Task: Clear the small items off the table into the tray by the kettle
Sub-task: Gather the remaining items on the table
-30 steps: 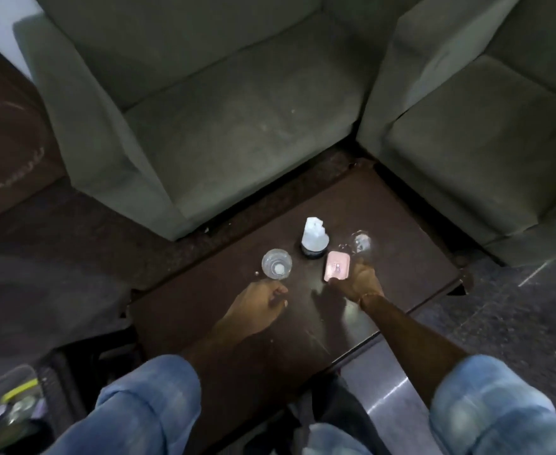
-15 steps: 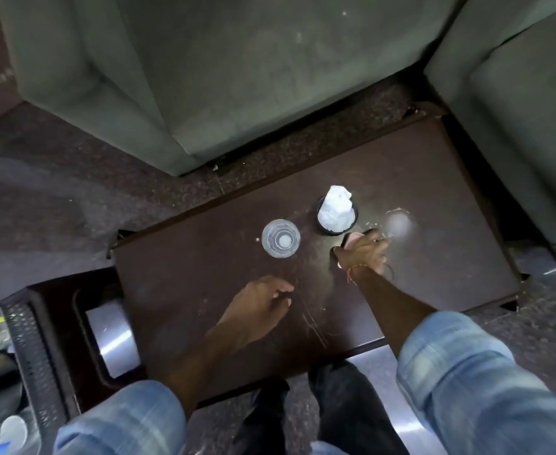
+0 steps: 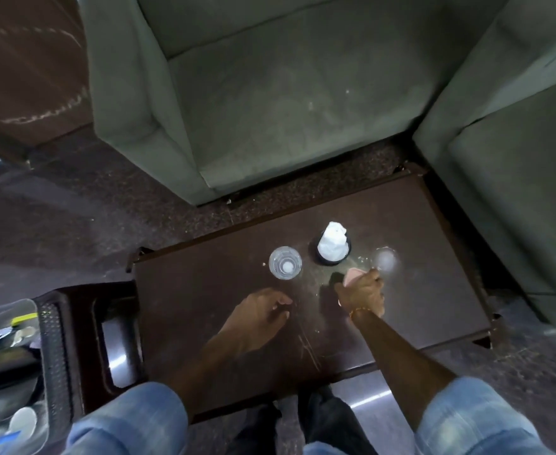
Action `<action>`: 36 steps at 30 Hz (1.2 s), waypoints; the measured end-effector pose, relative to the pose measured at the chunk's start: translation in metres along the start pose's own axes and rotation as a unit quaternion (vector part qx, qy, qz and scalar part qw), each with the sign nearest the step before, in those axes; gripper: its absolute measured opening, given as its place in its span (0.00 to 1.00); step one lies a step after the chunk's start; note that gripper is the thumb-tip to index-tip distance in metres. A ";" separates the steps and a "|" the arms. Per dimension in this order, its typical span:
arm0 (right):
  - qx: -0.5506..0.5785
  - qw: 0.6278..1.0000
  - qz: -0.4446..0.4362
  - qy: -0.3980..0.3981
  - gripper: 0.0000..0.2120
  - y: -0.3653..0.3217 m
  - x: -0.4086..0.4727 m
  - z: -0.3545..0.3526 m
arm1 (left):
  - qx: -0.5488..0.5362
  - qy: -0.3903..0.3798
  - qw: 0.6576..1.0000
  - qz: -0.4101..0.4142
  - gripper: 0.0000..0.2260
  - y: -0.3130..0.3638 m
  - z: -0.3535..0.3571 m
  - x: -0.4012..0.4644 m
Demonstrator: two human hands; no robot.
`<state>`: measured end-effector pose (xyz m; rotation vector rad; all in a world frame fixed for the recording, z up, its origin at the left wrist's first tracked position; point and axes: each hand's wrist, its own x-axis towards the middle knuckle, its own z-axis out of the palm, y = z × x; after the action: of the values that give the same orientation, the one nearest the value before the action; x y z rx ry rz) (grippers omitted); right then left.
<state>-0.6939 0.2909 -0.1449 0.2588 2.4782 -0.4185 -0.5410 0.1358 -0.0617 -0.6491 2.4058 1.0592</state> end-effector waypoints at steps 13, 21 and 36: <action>0.014 0.944 -0.321 0.072 0.38 -0.077 -0.165 -0.019 | 0.044 0.173 0.984 -0.008 0.13 -0.083 -0.107 -0.140; -0.062 0.896 -0.435 0.064 0.39 -0.154 -0.334 0.056 | -0.001 0.305 0.951 -0.051 0.12 -0.227 -0.151 -0.301; -0.101 0.779 -0.610 -0.105 0.35 -0.262 -0.541 0.184 | -0.040 0.416 0.901 -0.115 0.11 -0.382 -0.224 -0.460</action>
<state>-0.2371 -0.0646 0.0986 -1.4746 2.1053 -0.6083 0.0007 -0.1525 0.1157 -1.6435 2.8498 0.8815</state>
